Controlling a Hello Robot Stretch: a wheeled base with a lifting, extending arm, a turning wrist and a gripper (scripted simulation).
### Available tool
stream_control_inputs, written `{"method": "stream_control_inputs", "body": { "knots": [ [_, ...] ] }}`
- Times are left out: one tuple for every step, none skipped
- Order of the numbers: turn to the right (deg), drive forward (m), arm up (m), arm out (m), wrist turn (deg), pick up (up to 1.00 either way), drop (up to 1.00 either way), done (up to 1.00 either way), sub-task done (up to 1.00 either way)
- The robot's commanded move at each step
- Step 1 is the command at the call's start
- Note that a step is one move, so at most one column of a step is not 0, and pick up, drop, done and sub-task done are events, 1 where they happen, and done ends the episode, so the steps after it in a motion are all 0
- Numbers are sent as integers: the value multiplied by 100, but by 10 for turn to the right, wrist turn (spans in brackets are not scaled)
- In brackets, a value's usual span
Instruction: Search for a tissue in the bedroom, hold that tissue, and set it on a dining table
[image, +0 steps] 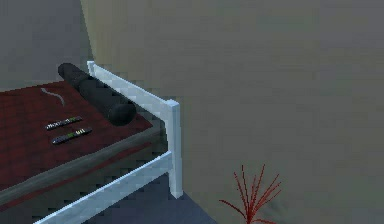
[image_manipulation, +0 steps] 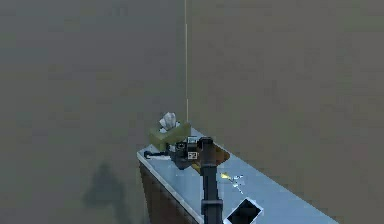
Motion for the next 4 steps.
{"method": "stream_control_inputs", "body": {
  "knots": [
    [0, 0, 30, 0, 0, 0, 0, 0, 0],
    [0, 0, 0, 0, -450, 0, 0, 0, 0],
    [0, 0, 0, 0, -450, 0, 0, 0, 0],
    [0, 0, 0, 0, -30, 0, 0, 0, 0]
  ]
}}
